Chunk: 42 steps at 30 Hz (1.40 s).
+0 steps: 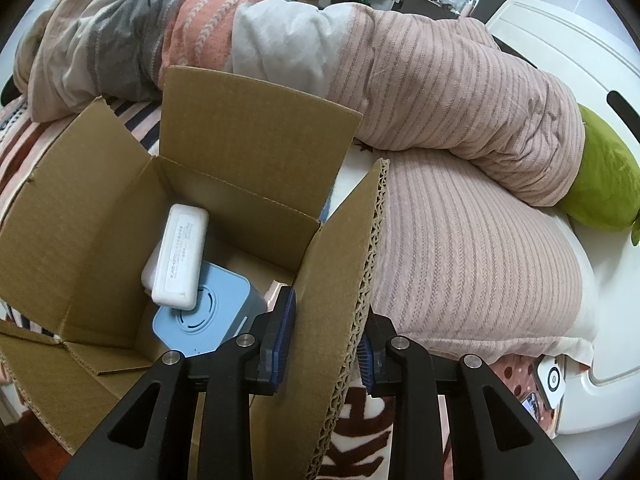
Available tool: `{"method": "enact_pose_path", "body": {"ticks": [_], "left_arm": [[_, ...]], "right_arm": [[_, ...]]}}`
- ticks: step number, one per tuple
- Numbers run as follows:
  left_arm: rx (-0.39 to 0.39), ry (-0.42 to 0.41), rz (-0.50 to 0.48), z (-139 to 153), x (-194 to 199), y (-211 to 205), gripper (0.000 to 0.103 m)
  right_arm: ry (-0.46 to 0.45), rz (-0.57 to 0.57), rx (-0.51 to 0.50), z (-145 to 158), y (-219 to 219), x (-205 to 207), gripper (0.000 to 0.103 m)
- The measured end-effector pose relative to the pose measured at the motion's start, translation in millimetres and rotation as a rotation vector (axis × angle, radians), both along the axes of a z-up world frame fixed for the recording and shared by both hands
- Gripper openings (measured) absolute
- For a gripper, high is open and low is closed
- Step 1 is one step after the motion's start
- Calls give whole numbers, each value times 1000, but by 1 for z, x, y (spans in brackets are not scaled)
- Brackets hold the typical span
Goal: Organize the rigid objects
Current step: 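Grasp the white and blue contact lens case with the left tool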
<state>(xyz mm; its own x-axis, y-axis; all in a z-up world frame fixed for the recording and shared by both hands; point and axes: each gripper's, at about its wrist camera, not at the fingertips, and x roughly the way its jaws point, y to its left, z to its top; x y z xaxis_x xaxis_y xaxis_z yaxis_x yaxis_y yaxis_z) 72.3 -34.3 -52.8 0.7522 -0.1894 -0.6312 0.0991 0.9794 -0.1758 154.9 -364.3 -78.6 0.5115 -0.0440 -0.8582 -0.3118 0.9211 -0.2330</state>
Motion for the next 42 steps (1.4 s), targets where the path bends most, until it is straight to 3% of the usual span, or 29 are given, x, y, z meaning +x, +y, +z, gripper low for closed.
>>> {"method": "enact_pose_path", "body": {"ticks": [5,10,22,25,26,27,28,37,42], "left_arm": [[-10,103,88,-57,9,37,87],[11,181,119,-100,32,46,87],[174,246,84,-149,98,18,87],[208,245,91,-152,105,11,82],[211,240,88,-151,105,9,76],[206,237,80,-151,104,7,61],[207,237,78,-150,104,6,59],[250,198,56,-139,87,-5,59],[270,145,32,-110,55,-3,59]], "right_arm": [[0,0,1,0,0,0,23],[0,0,0,0,0,0,23],[4,1,3,-1,-1,0,24],[4,1,3,0,-1,1,24],[4,1,3,0,-1,1,24],[4,1,3,0,-1,1,24],[3,1,4,0,-2,1,24],[0,1,7,-1,-2,-1,24],[0,1,8,0,-2,-1,24]]}}
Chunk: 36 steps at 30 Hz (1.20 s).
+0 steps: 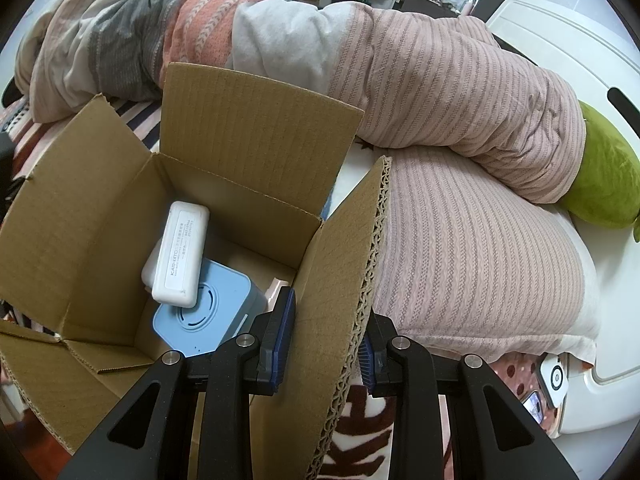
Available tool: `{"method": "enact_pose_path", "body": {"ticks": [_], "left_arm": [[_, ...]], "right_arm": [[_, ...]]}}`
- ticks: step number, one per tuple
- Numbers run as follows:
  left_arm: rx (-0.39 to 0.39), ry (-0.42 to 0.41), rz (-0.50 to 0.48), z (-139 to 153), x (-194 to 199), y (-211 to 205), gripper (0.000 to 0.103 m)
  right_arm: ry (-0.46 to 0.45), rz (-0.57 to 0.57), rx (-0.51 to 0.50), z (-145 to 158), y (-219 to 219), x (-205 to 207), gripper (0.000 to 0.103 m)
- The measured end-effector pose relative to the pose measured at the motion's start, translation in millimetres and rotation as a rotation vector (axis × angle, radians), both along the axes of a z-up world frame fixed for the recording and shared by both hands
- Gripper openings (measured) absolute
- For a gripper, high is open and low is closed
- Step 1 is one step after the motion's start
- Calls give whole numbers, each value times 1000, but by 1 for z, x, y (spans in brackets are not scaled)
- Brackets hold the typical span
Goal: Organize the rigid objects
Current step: 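Grasp the white and blue contact lens case with the left tool, then lower the contact lens case into the box and release it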
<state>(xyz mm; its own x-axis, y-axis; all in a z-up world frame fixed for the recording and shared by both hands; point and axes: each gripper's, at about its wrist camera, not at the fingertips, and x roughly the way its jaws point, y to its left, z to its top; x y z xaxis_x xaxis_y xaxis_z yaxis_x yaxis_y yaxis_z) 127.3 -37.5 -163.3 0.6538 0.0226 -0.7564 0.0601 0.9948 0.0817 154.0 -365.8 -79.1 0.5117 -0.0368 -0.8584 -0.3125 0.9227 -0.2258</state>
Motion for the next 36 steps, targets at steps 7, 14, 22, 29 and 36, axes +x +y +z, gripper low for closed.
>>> {"method": "enact_pose_path", "body": {"ticks": [7,14,22,29,36], "left_arm": [[36,-118,-55,59,-36,-2,59],[-24,-208,-188,126,-53,-40,59],[-145,-165,-415,157,-36,-131,59],[-171,-45,-515,142,-15,-200,59],[-209,120,-532,113,16,-221,59]], "right_arm": [[-3,-1,4,1,0,0,24],[-7,0,4,2,1,0,24],[-9,3,10,4,0,2,24],[-26,11,12,4,1,1,24],[-22,16,12,4,1,0,24]]}}
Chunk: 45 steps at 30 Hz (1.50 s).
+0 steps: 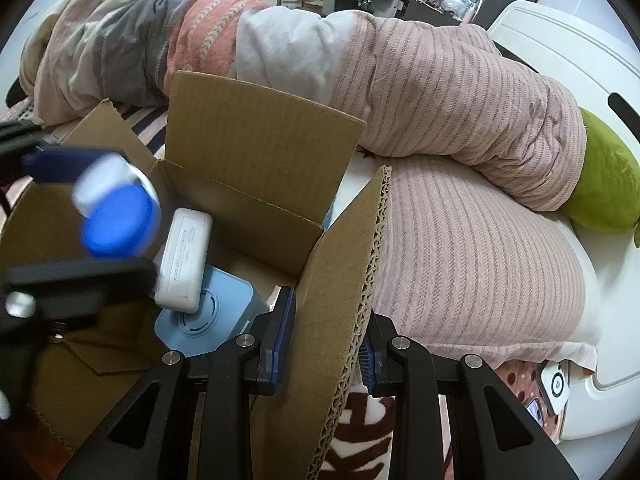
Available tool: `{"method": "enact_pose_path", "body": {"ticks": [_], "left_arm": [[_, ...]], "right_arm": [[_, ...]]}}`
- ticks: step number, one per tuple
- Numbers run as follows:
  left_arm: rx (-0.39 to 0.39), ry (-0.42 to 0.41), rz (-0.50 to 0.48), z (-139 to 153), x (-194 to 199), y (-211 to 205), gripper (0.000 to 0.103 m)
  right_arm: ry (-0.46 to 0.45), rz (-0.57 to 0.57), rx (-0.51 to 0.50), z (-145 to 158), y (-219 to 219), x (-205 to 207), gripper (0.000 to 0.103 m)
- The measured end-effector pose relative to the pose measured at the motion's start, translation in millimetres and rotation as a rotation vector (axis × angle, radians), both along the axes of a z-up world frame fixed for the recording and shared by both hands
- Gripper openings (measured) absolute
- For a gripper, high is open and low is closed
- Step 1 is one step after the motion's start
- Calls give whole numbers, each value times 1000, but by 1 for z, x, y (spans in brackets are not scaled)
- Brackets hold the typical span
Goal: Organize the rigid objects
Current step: 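Lower the contact lens case into the box and release it, then grasp the lavender 'Enjoy traveling' box with the left tool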
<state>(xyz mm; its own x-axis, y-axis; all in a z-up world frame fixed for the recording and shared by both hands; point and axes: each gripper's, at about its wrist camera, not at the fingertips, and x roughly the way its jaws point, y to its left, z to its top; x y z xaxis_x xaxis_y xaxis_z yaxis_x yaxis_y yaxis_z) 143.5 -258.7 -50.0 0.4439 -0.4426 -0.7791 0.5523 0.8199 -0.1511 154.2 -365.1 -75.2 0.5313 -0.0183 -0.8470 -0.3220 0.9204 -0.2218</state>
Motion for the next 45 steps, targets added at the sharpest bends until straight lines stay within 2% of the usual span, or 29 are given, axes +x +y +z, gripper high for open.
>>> {"method": "enact_pose_path", "body": {"ticks": [3,8,11,13,17,18,23,28,30,32,35,37,40,45], "left_arm": [[-7,39,5,-6,4,2,59],[17,29,11,-8,-3,4,59],[13,22,6,-6,-6,6,67],[17,9,12,-4,-11,8,77],[10,-13,14,3,-20,17,81],[10,-21,19,5,-22,20,85],[-23,-81,60,21,-36,51,89],[-87,-117,162,28,-37,115,92],[-88,-108,237,18,-28,149,92],[-56,-107,297,4,-20,175,92],[23,-87,398,-31,1,218,92],[51,-28,475,-60,17,249,92],[50,52,565,-96,37,284,92],[16,101,616,-134,59,317,92]], "right_arm": [[1,-1,0,0,-1,-1,24],[2,-1,-4,-1,0,-1,24],[1,-1,-4,-1,0,-1,24],[2,-2,-4,-1,0,-1,24],[6,-7,-2,-2,-1,-1,24],[7,-9,-1,-2,-1,-1,24],[11,-13,-7,-2,0,0,24],[15,-16,-13,-2,0,1,24],[18,-17,-15,-2,0,2,24],[19,-17,-24,-2,1,2,24],[20,-16,-27,-2,1,1,24],[21,-18,-27,-2,1,1,24],[24,-18,-28,-2,2,1,24],[28,-18,-31,-2,2,2,24]]}}
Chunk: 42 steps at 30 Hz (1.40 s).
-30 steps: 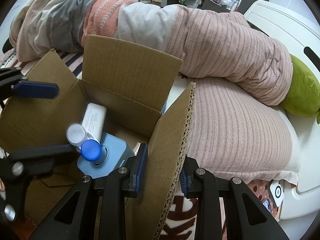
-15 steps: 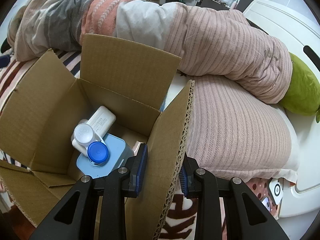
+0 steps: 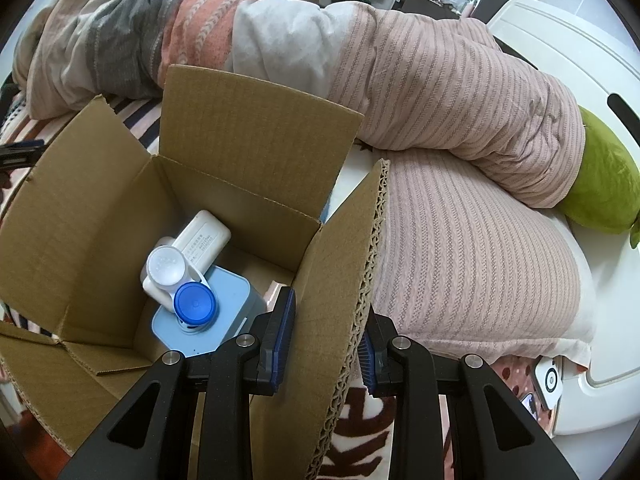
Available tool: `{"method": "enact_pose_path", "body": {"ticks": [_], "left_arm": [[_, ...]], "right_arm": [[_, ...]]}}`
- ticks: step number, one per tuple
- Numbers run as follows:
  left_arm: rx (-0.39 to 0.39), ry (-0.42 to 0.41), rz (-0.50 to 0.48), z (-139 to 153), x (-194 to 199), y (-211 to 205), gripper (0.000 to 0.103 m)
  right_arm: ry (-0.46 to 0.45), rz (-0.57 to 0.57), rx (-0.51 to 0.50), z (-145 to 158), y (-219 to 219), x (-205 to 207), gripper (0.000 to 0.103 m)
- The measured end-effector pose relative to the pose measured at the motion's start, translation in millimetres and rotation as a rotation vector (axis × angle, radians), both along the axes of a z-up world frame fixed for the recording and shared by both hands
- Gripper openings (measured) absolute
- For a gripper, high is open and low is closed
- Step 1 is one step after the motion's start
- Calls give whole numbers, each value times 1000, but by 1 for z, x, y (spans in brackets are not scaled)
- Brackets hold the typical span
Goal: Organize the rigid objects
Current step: 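Grasp the lavender 'Enjoy traveling' box with the left tool, then lower the lavender box into the cardboard box and release it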
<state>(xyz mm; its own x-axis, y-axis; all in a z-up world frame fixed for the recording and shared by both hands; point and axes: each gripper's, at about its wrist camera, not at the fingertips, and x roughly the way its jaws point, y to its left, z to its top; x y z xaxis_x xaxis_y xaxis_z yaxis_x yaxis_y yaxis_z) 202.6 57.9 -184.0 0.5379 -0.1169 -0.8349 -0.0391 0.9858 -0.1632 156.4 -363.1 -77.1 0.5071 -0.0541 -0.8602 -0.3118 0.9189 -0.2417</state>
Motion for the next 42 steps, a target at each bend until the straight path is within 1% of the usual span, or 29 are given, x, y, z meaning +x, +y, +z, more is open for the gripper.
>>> {"method": "enact_pose_path", "body": {"ticks": [3,5,8,10,11,12,14,18,19,20,22,23,24,26,27,28,29,31,36,39,42], "left_arm": [[5,-13,-16,-12,19,6,92],[-24,-28,-27,-15,32,9,92],[-101,-17,-34,-18,44,15,92],[-159,-14,-85,-20,45,15,92],[-175,1,-117,-21,46,14,92],[-184,26,-161,-24,44,11,92],[-192,47,-198,-25,42,9,92],[-351,81,-288,-21,17,12,92],[-372,89,-322,-19,9,9,92],[-369,94,-349,-18,4,5,92],[-283,99,-393,-16,-10,-6,92],[-234,98,-407,-16,-17,-12,92],[-202,95,-408,-17,-20,-15,91],[-139,87,-385,-19,-25,-21,71],[-84,91,-346,-20,-22,-22,46],[-45,96,-309,-21,-20,-22,36],[-46,95,-278,-20,-19,-20,35],[-48,77,-257,-15,-24,-21,34],[-8,37,-267,11,-34,-32,34],[38,-8,-297,42,-47,-55,34],[45,-64,-340,82,-62,-69,34]], "right_arm": [[2,-1,-1,0,0,1,24],[0,-2,-8,-1,0,2,24],[2,-3,-11,-1,1,3,24],[5,-1,-13,-1,1,3,24],[6,0,-12,-1,1,4,24],[6,0,-12,-1,1,4,24],[3,1,-11,-1,1,4,24],[-1,4,-10,-1,2,3,24],[-2,5,-11,0,2,3,24],[-3,6,-10,0,2,2,24],[-5,7,-10,0,2,2,24],[-5,7,-10,0,2,2,24],[-6,8,-10,0,3,3,24],[-6,8,-8,0,4,2,24],[-8,10,-10,1,4,2,24],[-9,11,-11,1,5,2,24],[-9,11,-12,1,5,1,24],[-10,11,-11,1,5,1,24],[-11,10,-8,1,5,0,24],[-14,12,-8,1,5,1,24],[-16,14,-8,1,4,1,24]]}}
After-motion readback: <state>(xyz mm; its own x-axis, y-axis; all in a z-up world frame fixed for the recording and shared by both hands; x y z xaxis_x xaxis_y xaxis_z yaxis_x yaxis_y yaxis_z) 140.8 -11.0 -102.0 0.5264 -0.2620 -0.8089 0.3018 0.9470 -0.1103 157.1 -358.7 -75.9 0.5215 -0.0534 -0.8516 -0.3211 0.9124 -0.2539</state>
